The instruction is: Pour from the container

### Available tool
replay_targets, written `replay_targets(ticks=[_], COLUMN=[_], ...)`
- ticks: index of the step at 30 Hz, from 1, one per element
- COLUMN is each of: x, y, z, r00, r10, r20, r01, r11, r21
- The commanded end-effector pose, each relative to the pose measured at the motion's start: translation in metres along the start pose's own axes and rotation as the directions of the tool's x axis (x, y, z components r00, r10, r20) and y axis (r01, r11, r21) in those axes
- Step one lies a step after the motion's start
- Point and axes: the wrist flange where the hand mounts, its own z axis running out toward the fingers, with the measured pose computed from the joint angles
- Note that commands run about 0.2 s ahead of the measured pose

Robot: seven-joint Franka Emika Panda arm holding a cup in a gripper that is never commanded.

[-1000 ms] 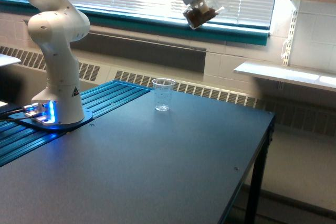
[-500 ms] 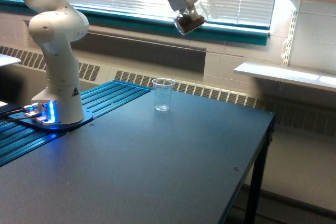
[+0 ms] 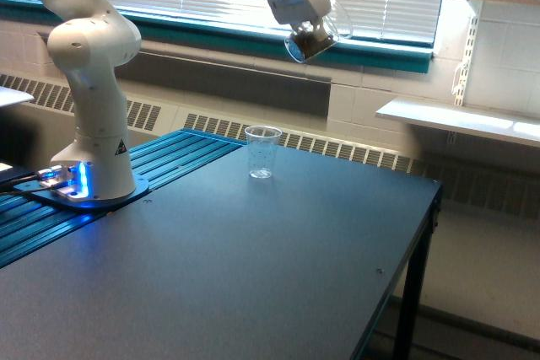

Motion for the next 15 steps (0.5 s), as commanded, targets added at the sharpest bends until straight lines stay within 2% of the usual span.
replay_targets(ticks=[1,7,15], x=[0.008,0.009,0.000], y=[-0.008,-0.005,0.001], z=[0.000,-0.004,-0.021], r00=[0.990,0.988,0.990], r10=[-0.144,-0.151,-0.134], r20=[-0.011,-0.024,-0.050], r01=[0.144,0.151,0.135], r11=[0.989,0.988,0.991], r21=[0.016,0.022,0.021])
